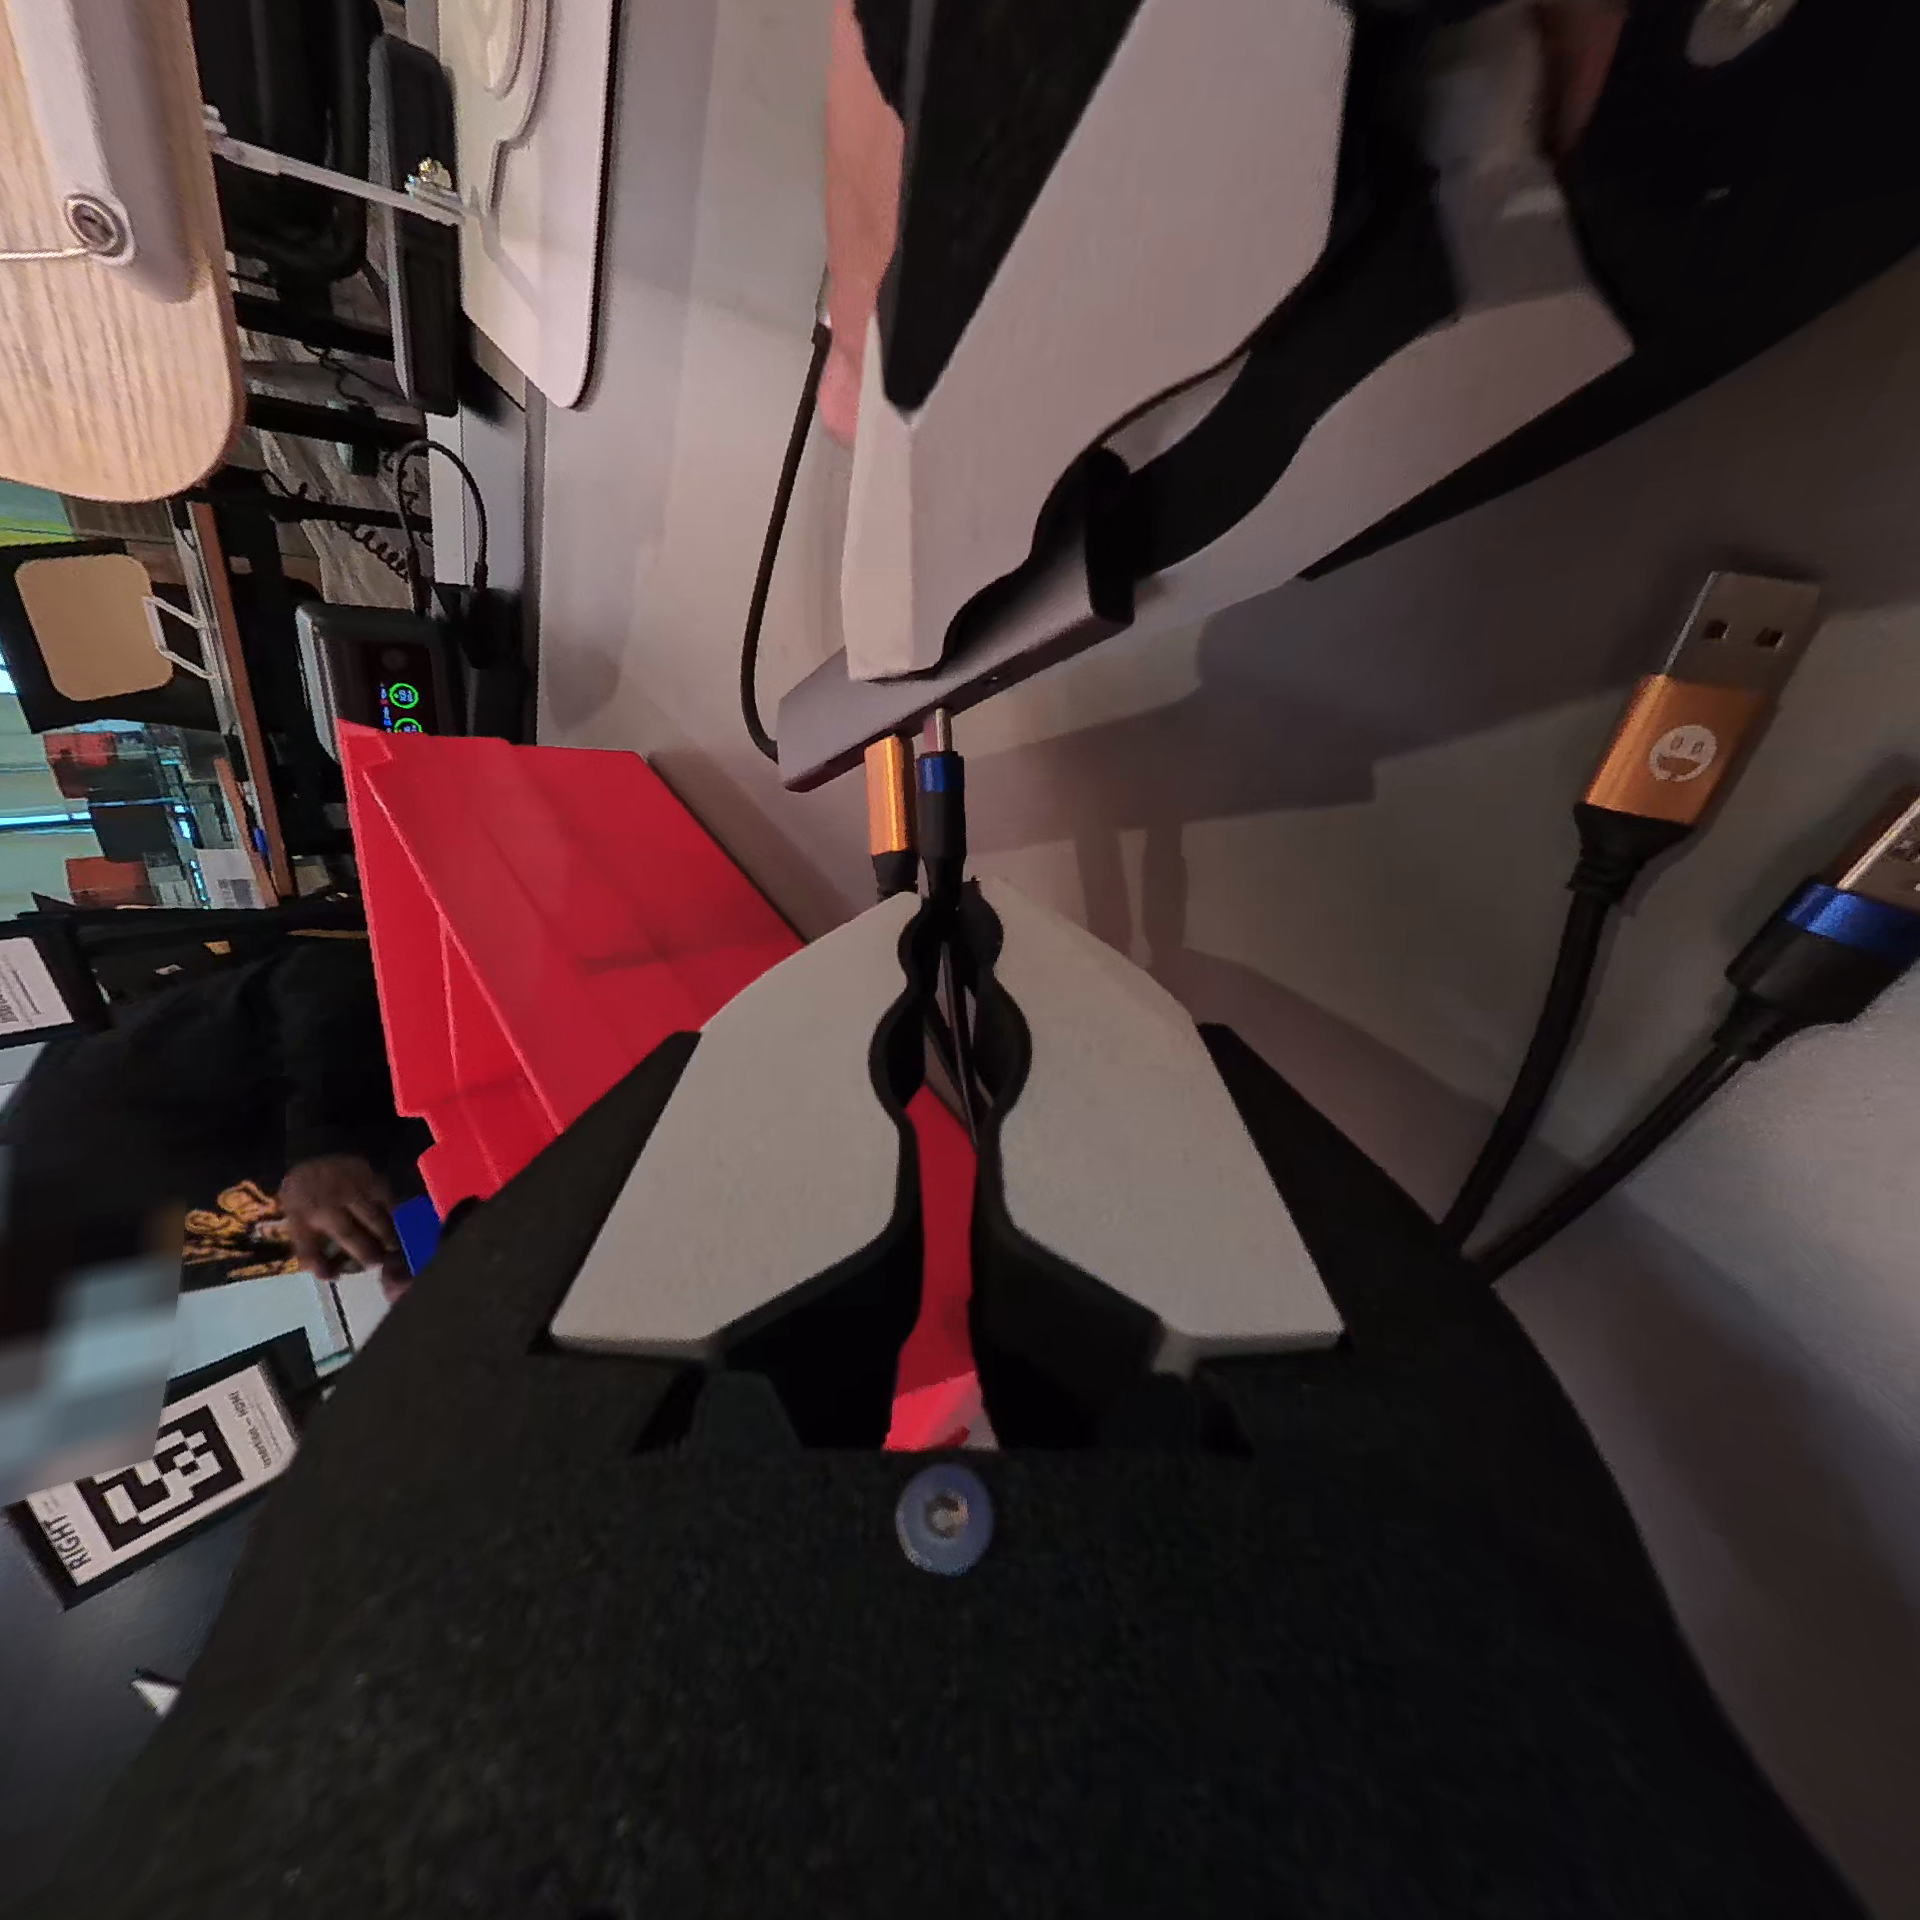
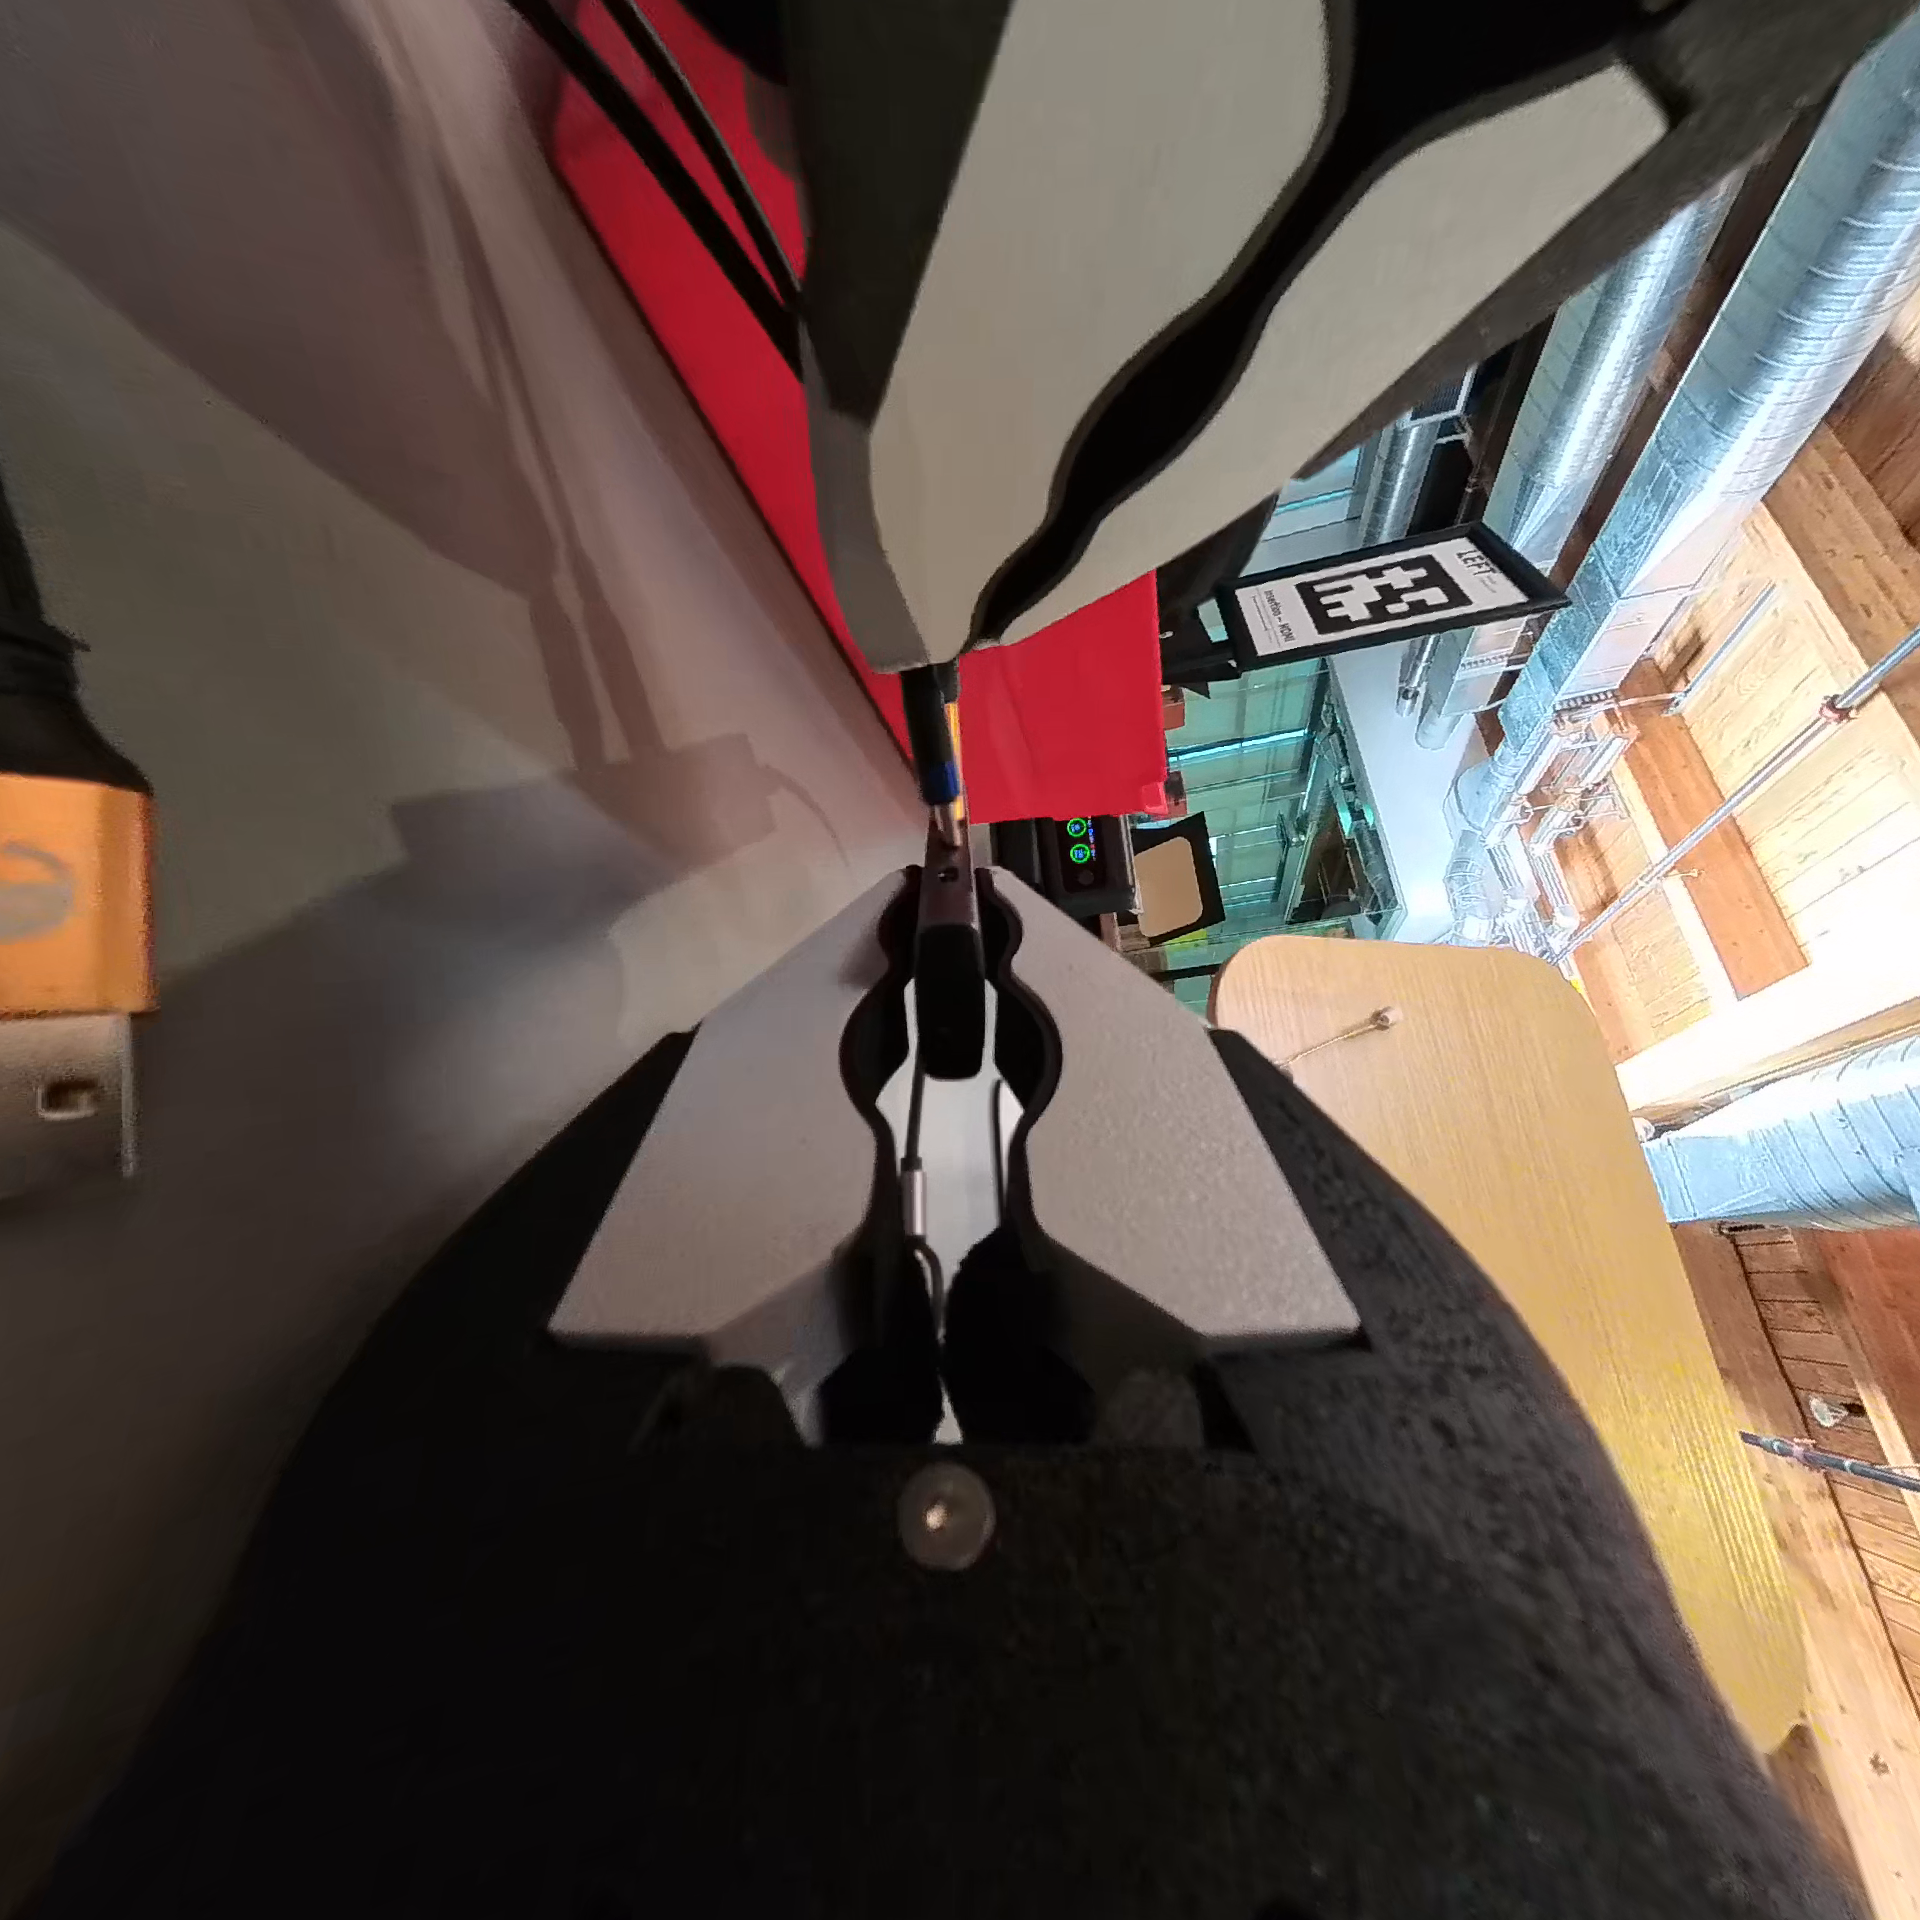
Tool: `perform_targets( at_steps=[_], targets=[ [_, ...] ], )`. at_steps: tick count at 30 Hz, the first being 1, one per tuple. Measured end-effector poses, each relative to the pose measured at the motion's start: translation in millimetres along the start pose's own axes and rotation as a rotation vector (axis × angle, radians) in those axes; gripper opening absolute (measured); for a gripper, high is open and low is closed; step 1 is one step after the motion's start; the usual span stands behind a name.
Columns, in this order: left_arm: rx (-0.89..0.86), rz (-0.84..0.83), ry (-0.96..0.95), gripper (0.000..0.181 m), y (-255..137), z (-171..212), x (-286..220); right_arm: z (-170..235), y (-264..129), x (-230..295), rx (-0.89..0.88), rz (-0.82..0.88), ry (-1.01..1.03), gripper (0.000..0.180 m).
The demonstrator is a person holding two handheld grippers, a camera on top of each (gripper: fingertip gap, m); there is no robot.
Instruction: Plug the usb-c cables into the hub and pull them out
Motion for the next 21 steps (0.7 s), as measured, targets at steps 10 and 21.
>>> perform_targets(
  at_steps=[10, 21],
  targets=[
    [0.029, -0.035, 0.021, 0.003, -1.9, -3.7, -1.7, 0.3, 0.8, 0.2, 0.021, -0.006, -0.023, 0.008],
    [0.073, 0.005, -0.038, 0.003, 6.5, -1.1, -10.0, -0.4, 3.0, 9.9, 0.100, -0.054, -0.063, 0.008]
  ],
)
Point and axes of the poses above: each gripper's, where its closed fingertips meet, y out along the fingers, z out of its underside, x = y × z across the jaws, the point moved 2 cm from there along -y, back along the fingers, and after that the axes turned 5 degrees about y, right-handed, at the moved point
